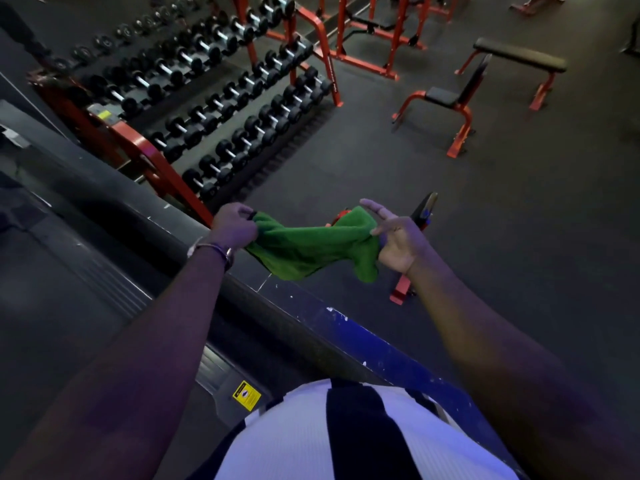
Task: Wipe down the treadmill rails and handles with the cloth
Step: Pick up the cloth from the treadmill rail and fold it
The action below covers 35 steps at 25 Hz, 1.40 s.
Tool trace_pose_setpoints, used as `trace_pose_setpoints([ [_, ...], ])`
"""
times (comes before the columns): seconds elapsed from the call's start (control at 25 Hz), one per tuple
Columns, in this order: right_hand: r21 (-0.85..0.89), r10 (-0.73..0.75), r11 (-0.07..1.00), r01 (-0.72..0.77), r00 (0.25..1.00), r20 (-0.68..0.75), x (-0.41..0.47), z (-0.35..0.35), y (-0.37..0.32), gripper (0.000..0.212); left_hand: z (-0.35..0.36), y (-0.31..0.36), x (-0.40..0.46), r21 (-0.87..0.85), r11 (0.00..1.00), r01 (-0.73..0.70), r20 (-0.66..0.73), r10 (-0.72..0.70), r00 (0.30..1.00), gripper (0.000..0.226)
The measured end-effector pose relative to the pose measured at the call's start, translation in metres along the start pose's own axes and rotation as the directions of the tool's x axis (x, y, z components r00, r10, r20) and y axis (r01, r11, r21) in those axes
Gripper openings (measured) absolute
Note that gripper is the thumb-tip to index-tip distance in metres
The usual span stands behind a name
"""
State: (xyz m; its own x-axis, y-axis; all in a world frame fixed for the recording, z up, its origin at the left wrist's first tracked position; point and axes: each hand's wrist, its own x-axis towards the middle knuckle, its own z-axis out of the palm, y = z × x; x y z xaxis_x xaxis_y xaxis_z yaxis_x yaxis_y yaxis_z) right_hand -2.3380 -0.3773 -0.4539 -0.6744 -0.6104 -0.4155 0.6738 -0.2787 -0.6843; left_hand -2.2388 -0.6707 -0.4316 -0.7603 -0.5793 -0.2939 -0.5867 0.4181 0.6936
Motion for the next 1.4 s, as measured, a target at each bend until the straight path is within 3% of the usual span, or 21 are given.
trace_pose_setpoints([
  [0.12, -0.155, -0.044, 0.987, 0.033, 0.997, -0.064, 0.007, 0.030, -0.007, 0.038, 0.009, -0.025, -0.010, -0.043, 0.999, -0.022, -0.080, 0.019, 0.997, 0.053],
  [0.28, -0.318, -0.169, 0.939, 0.131, 0.981, -0.097, 0.029, 0.073, 0.002, 0.025, 0.006, -0.061, -0.048, -0.120, 0.993, 0.006, 0.040, -0.001, 0.999, 0.033],
  [0.4, -0.553, -0.158, 0.822, 0.139, 0.987, 0.014, 0.048, 0.103, 0.019, 0.040, -0.002, -0.094, -0.069, 0.381, 0.925, 0.000, -0.152, 0.062, 0.987, 0.028],
  [0.48, -0.737, -0.135, 0.655, 0.170, 0.985, 0.107, 0.063, 0.128, 0.033, 0.051, -0.007, -0.114, -0.086, 0.496, 0.860, -0.117, -0.224, 0.257, 0.940, 0.021],
  [0.56, -0.811, -0.119, 0.545, 0.214, 0.977, 0.177, 0.079, 0.158, 0.046, 0.053, -0.013, -0.127, -0.114, 0.516, 0.805, -0.294, -0.101, 0.398, 0.912, 0.037],
  [0.6, -0.820, -0.098, 0.527, 0.224, 0.974, 0.203, 0.085, 0.173, 0.053, 0.053, -0.012, -0.133, -0.128, 0.529, 0.783, -0.328, -0.030, 0.403, 0.915, 0.050],
  [0.68, -0.833, -0.046, 0.496, 0.245, 0.965, 0.257, 0.090, 0.199, 0.069, 0.050, -0.016, -0.134, -0.155, 0.560, 0.771, -0.302, 0.070, 0.320, 0.945, 0.067],
  [0.8, -0.828, -0.019, 0.457, 0.324, 0.935, 0.355, 0.069, 0.231, 0.112, 0.046, -0.040, -0.149, -0.177, 0.614, 0.789, 0.008, -0.010, -0.003, 1.000, 0.053],
  [0.84, -0.813, -0.059, 0.469, 0.344, 0.931, 0.360, 0.056, 0.237, 0.130, 0.045, -0.054, -0.158, -0.185, 0.563, 0.814, 0.146, -0.107, -0.104, 0.989, 0.048],
  [0.88, -0.791, -0.103, 0.493, 0.361, 0.927, 0.359, 0.039, 0.242, 0.150, 0.044, -0.069, -0.167, -0.191, 0.379, 0.887, 0.264, -0.226, -0.188, 0.956, 0.043],
  [0.92, -0.775, -0.143, 0.505, 0.380, 0.922, 0.359, 0.020, 0.244, 0.172, 0.042, -0.082, -0.177, -0.195, 0.076, 0.943, 0.324, -0.313, -0.286, 0.906, 0.037],
  [0.96, -0.769, -0.182, 0.494, 0.406, 0.913, 0.366, 0.000, 0.244, 0.194, 0.039, -0.092, -0.182, -0.197, -0.315, 0.901, 0.297, -0.316, -0.395, 0.863, 0.028],
  [1.0, -0.767, -0.214, 0.469, 0.438, 0.899, 0.382, -0.019, 0.245, 0.218, 0.037, -0.100, -0.183, -0.202, -0.635, 0.746, 0.202, -0.246, -0.443, 0.862, 0.020],
  [1.04, -0.765, -0.212, 0.456, 0.456, 0.890, 0.404, -0.036, 0.249, 0.244, 0.035, -0.109, -0.184, -0.210, -0.831, 0.549, 0.094, -0.215, -0.472, 0.855, 0.024],
  [1.08, -0.759, -0.184, 0.461, 0.461, 0.886, 0.426, -0.051, 0.256, 0.267, 0.033, -0.117, -0.189, -0.216, -0.905, 0.425, -0.010, -0.224, -0.456, 0.861, 0.036],
  [1.12, -0.760, -0.116, 0.478, 0.439, 0.890, 0.441, -0.064, 0.265, 0.289, 0.032, -0.124, -0.198, -0.222, -0.918, 0.389, -0.080, -0.268, -0.459, 0.847, 0.040],
  [1.2, -0.777, -0.016, 0.473, 0.415, 0.886, 0.463, -0.079, 0.291, 0.320, 0.024, -0.145, -0.226, -0.235, -0.891, 0.423, -0.164, -0.386, -0.517, 0.764, 0.035],
  [1.28, -0.781, -0.186, 0.340, 0.524, 0.852, 0.490, -0.077, 0.323, 0.339, 0.023, -0.175, -0.270, -0.247, -0.874, 0.464, -0.145, -0.406, -0.531, 0.744, 0.051],
  [1.32, -0.770, -0.266, 0.272, 0.578, 0.814, 0.517, -0.072, 0.340, 0.344, 0.034, -0.193, -0.287, -0.255, -0.853, 0.508, -0.118, -0.406, -0.504, 0.763, 0.057],
  [1.4, -0.733, -0.225, 0.134, 0.667, 0.741, 0.633, -0.059, 0.377, 0.347, 0.085, -0.225, -0.319, -0.271, -0.821, 0.564, -0.089, -0.367, -0.402, 0.839, 0.062],
])
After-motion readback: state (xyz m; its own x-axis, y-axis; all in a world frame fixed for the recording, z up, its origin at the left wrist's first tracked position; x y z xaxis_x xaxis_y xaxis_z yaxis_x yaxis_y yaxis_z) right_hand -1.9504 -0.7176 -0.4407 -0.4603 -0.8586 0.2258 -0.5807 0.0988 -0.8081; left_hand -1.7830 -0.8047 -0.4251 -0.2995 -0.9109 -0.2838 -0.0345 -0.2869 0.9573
